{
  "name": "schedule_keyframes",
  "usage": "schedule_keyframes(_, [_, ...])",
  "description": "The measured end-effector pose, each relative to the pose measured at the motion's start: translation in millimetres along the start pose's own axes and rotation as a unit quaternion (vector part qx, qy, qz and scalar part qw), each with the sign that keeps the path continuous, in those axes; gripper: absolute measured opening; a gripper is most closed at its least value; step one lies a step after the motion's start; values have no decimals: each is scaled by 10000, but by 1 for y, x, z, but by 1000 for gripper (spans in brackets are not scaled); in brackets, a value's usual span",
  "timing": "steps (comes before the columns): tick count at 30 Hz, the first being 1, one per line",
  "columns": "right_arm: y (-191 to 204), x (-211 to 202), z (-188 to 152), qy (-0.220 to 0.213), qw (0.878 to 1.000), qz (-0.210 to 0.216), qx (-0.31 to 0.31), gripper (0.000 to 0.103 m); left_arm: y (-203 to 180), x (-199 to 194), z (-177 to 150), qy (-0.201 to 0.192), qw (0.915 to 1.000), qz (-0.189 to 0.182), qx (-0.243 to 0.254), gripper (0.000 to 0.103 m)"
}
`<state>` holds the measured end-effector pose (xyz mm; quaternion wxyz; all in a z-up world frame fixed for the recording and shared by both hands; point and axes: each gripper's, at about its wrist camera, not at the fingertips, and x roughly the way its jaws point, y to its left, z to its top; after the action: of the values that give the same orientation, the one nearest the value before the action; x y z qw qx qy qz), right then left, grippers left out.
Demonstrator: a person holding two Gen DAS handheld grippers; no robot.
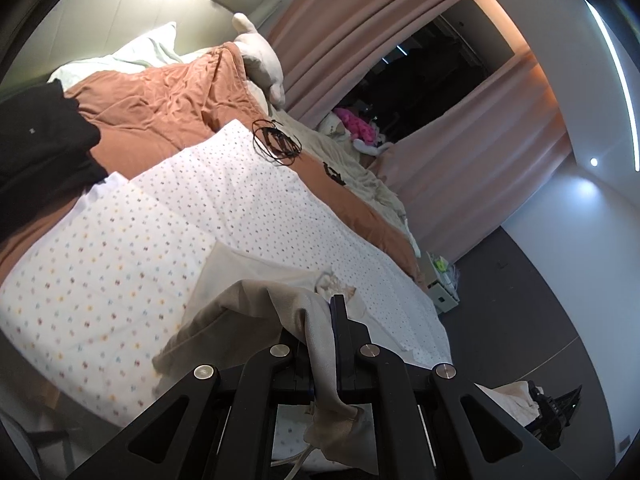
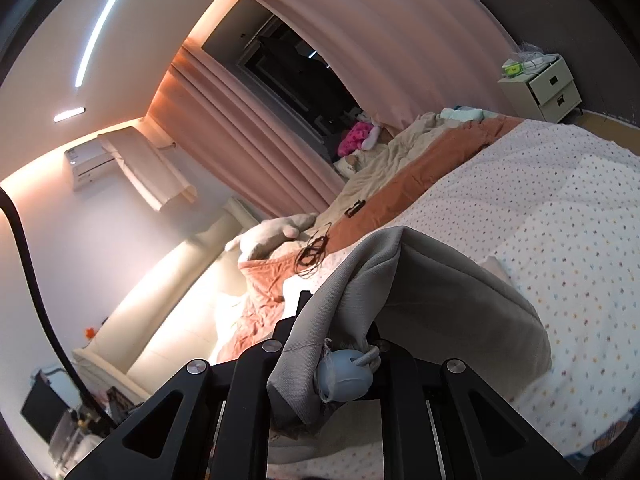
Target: Fold large clothes
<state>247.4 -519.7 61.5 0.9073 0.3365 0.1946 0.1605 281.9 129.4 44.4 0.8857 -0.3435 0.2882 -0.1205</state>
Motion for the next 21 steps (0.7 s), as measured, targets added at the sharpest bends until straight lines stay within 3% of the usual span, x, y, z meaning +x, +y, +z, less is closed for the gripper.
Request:
schedule_keyframes(12, [-19,78,33,137,9992,-373,-27,13,7,93,44,232,9991,336,81,6])
schedule_keyframes(21, [-51,139,39,349,9967,-732,1,13,33,173,56,595,9961,652,56,6])
